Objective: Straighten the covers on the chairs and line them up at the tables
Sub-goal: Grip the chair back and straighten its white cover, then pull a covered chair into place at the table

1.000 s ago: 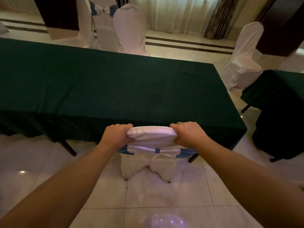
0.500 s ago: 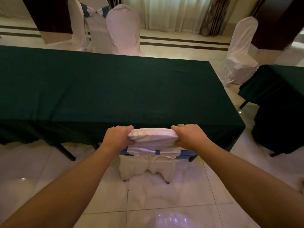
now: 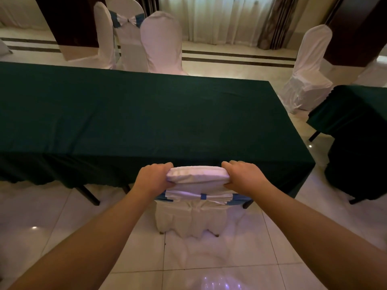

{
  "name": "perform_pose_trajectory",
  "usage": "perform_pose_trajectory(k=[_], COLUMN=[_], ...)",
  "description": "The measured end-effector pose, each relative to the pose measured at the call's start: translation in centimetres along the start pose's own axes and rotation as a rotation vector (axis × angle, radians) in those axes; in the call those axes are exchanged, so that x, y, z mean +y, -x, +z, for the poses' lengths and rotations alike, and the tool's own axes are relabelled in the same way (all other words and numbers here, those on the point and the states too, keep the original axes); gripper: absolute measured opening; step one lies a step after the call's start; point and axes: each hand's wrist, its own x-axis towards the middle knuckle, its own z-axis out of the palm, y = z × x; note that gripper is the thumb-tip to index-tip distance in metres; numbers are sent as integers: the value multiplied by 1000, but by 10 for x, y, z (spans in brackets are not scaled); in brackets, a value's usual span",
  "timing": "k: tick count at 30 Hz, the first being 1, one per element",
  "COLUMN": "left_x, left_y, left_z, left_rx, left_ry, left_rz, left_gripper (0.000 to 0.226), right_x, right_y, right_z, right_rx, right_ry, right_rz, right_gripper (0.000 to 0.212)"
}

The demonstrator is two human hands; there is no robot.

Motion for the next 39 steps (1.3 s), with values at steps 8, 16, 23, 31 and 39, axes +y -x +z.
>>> perform_pose_trajectory(k=[8, 16, 23, 31, 39], left_x=[0, -29, -85, -190, -305], left_y=[17, 66, 160, 346, 573], left_z=[-15, -58, -94, -123, -147], left_rx=[-11, 121, 338, 499, 671], left_ry=[239, 182, 216, 246, 182], left_rz=[-102, -268, -452, -820, -1141], left_gripper=[129, 140, 128, 117, 118], right_x=[-17, -60, -164, -377, -644], right_y=[10, -15, -42, -54, -11], right_z=[-28, -67, -102, -140, -145], right_rx=[24, 76, 67, 47, 73], right_ry=[-356, -347, -311, -263, -261], right_rz=[6, -141, -367, -745, -1054], right_gripper=[106, 111, 110, 109, 105])
